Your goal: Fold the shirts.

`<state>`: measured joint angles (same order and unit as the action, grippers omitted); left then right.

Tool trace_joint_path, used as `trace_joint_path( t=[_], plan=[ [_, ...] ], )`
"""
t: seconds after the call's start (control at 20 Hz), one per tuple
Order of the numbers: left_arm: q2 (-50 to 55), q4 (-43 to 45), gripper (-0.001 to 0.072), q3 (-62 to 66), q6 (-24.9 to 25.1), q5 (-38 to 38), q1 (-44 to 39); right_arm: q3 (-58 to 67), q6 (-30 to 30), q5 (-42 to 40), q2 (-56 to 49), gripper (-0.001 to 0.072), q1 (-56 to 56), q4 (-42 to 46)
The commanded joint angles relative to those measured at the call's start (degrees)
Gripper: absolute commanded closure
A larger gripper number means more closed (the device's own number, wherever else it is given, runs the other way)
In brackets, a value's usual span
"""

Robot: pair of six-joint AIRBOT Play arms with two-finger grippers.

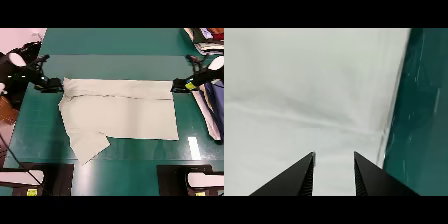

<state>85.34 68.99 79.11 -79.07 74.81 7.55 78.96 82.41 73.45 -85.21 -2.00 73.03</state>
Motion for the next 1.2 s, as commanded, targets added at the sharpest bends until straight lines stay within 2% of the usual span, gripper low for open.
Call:
trace_joint_path(
  t=[0.0,0.1,0.25,0.45,0.55,0.9,0.95,1.0,1.05,1.1,1.15],
  plan=[
    [-10.03,0.07,0.0218,-6.82,-0.44,4.28,2.91,-4.28,0.02,2.01,7.65,0.0416,2.78,0.0],
    [-17.05,-0.81,0.0218,-16.55,-0.55,4.09,2.78,-9.16,0.0,1.51,12.61,0.0411,3.85,-0.02],
    [-25.68,-6.8,0.0218,-32.22,-0.57,2.97,2.78,-15.23,0.0,0.07,18.18,0.0367,4.72,-0.04],
    [-32.04,-14.78,0.0217,-47.91,0.85,-0.44,2.78,-19.34,0.02,-0.17,22.18,0.0366,4.72,-0.04],
    [-32.13,-16.94,0.0217,-51.87,3.1,-1.27,2.78,-19.39,0.02,-0.33,22.86,0.0366,4.72,-0.07],
    [-32.13,-19.37,0.022,-56.24,4.63,-6.93,2.78,-19.37,0.07,0.26,23.04,0.0367,4.72,-0.83],
    [-32.13,-19.82,0.031,-56.57,5.11,-7.78,2.78,-19.39,0.07,0.13,23.04,0.0367,4.72,-2.14],
    [-32.13,-20.85,0.0458,-56.89,7.89,-8.2,2.75,-19.39,0.07,0.07,23.04,0.0367,4.72,-3.04],
    [-32.13,-22.03,0.0492,-57.27,10.19,-8.94,2.16,-19.39,0.07,0.24,23.04,0.0367,4.72,-3.02],
    [-32.13,-22.29,0.0493,-57.24,10.4,-9.75,0.9,-19.41,0.07,0.46,23.04,0.0367,4.72,-3.02],
    [-32.13,-22.6,0.0677,-57.24,10.56,-9.99,-0.22,-19.41,0.07,0.98,23.04,0.0367,4.72,-2.93]
  ],
)
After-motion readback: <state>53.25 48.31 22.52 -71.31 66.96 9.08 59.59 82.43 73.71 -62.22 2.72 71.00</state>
